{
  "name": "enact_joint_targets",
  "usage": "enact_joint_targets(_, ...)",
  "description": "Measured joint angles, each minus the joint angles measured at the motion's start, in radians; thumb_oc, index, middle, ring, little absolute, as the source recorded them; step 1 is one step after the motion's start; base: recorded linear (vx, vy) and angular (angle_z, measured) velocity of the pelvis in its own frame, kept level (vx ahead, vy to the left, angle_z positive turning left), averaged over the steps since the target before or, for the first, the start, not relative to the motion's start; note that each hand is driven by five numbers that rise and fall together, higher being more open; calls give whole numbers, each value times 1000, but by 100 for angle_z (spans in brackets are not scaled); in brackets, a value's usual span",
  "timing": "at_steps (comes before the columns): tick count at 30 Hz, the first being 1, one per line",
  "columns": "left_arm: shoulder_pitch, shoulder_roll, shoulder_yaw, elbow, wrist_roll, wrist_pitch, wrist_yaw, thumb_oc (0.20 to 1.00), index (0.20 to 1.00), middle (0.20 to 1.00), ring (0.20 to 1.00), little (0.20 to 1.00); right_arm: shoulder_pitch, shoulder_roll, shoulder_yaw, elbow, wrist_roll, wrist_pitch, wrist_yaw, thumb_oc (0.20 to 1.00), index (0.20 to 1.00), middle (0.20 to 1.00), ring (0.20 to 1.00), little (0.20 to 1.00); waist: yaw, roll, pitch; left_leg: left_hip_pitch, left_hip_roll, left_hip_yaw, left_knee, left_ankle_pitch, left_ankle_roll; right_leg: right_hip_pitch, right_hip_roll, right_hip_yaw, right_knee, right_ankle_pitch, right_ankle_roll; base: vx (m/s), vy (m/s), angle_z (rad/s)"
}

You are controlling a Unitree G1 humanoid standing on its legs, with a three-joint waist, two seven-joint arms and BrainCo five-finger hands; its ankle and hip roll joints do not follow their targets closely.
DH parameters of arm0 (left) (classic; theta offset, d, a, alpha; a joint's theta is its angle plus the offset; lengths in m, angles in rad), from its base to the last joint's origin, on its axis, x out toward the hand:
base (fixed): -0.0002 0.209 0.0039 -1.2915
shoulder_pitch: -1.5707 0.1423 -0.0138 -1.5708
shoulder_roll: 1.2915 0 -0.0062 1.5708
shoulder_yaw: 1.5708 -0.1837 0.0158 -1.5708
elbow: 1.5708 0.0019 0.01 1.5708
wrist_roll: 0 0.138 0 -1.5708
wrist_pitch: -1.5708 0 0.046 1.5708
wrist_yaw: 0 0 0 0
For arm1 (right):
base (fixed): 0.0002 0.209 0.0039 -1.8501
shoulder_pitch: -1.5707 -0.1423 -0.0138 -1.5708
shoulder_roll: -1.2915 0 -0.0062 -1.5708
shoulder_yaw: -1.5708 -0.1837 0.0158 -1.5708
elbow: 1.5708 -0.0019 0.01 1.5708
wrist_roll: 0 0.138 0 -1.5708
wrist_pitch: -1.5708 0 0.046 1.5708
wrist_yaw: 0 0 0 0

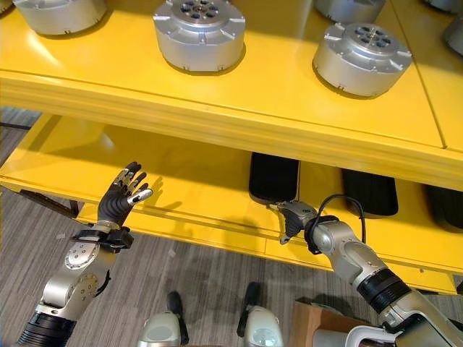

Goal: Move parts from the plastic box to the shelf.

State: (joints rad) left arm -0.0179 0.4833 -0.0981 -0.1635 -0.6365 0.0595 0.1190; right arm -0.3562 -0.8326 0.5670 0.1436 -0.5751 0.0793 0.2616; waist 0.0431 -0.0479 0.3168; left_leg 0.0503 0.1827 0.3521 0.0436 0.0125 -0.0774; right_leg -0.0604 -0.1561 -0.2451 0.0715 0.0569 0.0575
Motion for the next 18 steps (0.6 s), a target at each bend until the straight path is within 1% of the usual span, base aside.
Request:
enact_joint_targets(7, 5, 0, 0, 0, 0, 7, -9, 1000, 1000, 1000, 1000, 1000, 0, 1, -1, 9, 0, 1, -20, 1000, 1000, 1000, 1000, 1000, 0, 2, -6, 0, 0, -2, 1, 0, 0, 1, -1, -1, 1, 0, 0, 0, 0, 0)
enact_joint_targets(12, 9, 0, 0, 0, -1, 17, -10, 1000, 1000, 1000, 1000, 1000, 0, 3, -4, 10, 0, 4, -30, 1000, 1000, 1000, 1000, 1000, 0, 12, -13, 0, -1, -2, 0, 0, 0, 1, -1, -1, 1, 0, 0, 0, 0, 0)
enact_joint_targets(18, 10, -2, 0, 0, -1, 18, -12, 1000, 1000, 1000, 1000, 1000, 0, 36, -8, 35, 0, 22, -42, 1000, 1000, 1000, 1000, 1000, -1, 13, -14, 0, -2, -3, 1, 0, 0, 2, -2, -1, 1, 0, 0, 0, 0, 0)
